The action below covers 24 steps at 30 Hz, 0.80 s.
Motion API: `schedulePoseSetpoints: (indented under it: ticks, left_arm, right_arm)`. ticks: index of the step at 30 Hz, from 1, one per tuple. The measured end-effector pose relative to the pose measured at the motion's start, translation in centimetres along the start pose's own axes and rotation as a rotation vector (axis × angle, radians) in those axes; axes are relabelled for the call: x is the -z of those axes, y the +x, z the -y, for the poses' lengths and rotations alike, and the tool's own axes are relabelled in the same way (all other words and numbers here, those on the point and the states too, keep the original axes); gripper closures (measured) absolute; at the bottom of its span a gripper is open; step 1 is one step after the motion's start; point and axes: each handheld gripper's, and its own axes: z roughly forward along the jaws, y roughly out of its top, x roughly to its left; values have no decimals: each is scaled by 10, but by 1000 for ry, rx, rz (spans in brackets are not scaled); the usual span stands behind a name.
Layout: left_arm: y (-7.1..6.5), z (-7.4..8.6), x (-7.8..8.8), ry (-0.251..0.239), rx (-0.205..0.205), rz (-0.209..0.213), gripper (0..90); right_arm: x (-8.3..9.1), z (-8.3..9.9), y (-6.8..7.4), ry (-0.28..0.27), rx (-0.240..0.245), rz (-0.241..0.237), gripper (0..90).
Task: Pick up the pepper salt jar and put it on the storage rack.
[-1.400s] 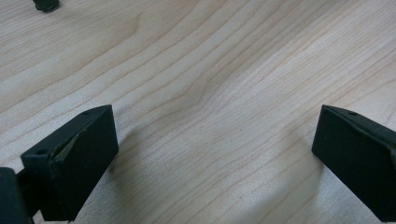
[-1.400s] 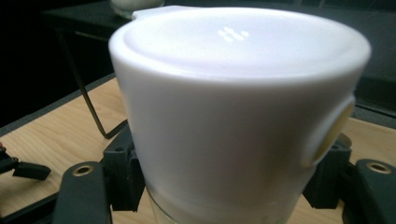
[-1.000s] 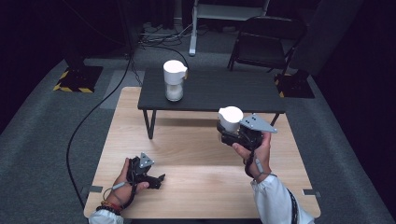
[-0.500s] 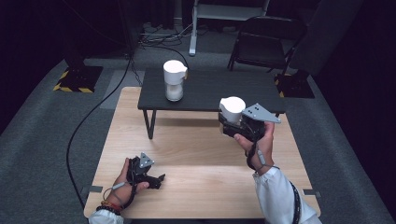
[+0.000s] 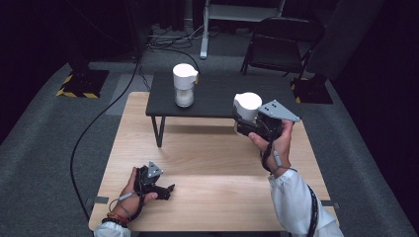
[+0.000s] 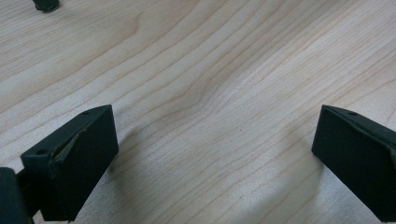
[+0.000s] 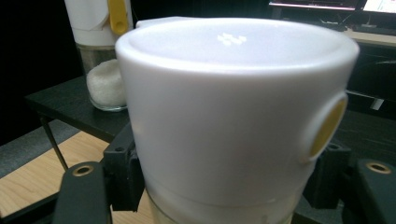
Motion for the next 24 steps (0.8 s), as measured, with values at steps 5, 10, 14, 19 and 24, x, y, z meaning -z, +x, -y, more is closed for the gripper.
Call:
schedulePoseSetpoints:
  ticks: [5,10,14,19,24]
  left_arm:
    - [0,0,0,0,0,0,1]
    - [0,0,0,0,-1,0,1]
    - [0,0,0,0,-1,0,1]
    - [0,0,0,0,0,0,1]
    - [0,0,0,0,0,0,1]
  right_arm:
    - [-4,-4,-2,0,-8,3,297]
    - [-10,-10,-4,-2,-6,8,297]
    - [-15,-13,-4,-1,-9,15,298]
    - [-21,-17,-6,-3,-12,19,298]
    - [-25,-20,-6,-5,-10,32,298]
